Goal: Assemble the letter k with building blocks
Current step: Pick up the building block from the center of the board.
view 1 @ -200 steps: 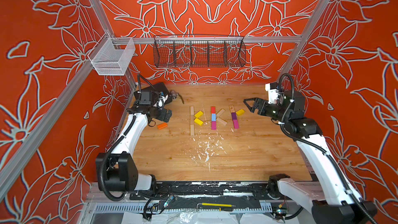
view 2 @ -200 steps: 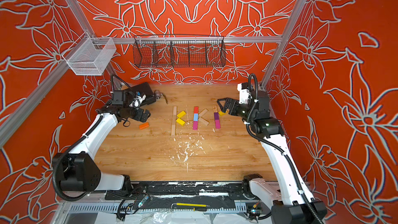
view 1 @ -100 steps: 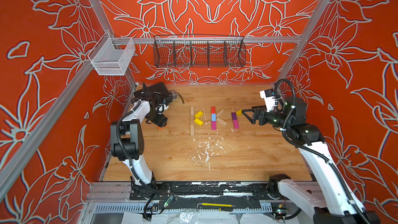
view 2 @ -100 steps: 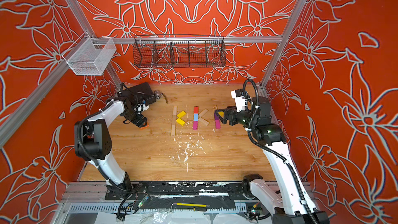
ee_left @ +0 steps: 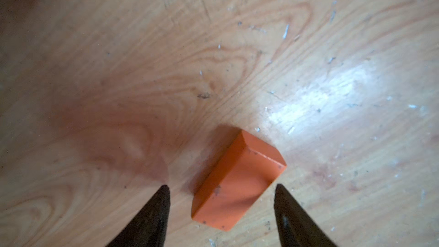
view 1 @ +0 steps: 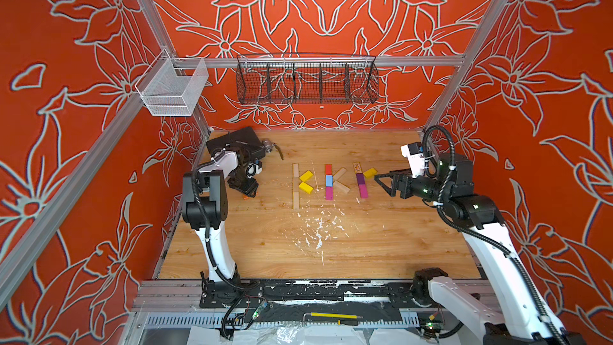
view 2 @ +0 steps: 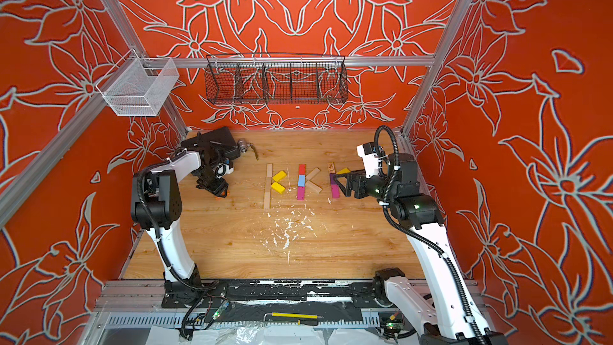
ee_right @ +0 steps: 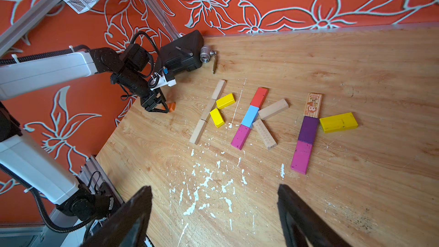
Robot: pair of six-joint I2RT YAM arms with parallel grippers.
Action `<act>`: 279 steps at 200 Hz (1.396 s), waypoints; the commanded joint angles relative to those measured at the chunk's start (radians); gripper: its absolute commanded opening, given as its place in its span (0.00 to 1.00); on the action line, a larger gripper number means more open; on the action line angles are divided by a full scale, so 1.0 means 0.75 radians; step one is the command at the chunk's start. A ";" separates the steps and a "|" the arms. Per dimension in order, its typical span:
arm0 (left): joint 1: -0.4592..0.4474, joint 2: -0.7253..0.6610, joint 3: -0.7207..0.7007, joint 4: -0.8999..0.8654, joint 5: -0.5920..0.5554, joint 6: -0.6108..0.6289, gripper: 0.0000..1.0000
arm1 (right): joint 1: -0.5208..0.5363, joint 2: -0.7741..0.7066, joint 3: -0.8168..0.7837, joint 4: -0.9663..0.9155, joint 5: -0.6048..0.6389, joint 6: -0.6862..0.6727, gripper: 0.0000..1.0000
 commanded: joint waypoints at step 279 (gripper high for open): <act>-1.046 -0.529 -0.012 0.356 0.209 -0.417 0.22 | -0.003 -0.036 -0.143 0.059 0.941 0.782 0.82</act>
